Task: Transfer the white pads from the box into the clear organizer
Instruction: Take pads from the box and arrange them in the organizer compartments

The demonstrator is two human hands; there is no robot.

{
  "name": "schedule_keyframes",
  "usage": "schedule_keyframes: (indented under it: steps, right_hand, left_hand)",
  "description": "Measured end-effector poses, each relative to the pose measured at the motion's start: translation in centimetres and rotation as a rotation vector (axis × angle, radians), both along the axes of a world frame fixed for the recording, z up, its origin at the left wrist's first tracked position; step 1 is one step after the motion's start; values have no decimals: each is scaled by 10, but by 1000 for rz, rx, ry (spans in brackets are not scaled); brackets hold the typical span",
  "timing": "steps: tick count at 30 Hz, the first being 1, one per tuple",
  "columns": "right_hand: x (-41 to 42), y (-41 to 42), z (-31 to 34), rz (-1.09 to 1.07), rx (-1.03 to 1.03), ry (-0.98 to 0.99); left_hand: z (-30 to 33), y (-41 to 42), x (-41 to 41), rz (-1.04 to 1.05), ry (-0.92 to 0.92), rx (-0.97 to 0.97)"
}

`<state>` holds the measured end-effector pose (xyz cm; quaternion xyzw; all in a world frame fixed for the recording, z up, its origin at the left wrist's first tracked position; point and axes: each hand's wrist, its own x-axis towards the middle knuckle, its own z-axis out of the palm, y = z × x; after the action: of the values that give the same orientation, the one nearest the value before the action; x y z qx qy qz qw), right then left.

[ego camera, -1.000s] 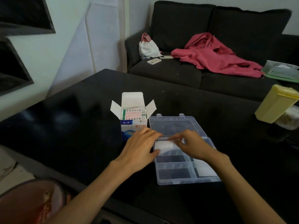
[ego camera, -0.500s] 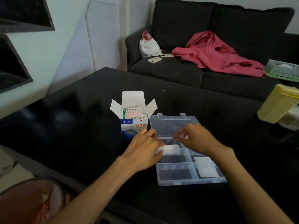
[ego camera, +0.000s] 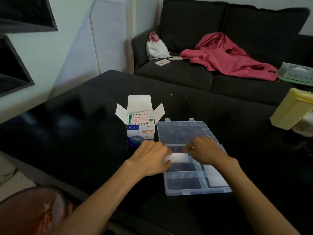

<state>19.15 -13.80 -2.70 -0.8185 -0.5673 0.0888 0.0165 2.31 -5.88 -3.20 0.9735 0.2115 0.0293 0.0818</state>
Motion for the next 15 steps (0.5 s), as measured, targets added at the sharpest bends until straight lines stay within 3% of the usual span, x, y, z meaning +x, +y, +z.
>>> schedule_keyframes:
  steps: [4,11,13,15]
  right_hand:
    - [6,2,-3,-6,-26,14]
    - [11,1,-2,-34,-6,220]
    - [9,-3,19,-18,4,287]
    - [5,-8,49,-40,107,353]
  left_hand:
    - [1,1,-1,30,-11,-55]
    - [1,1,-3,77,-60,-23]
    - [9,-2,-6,72,-155,-9]
    - [24,-5,-14,120,-392,40]
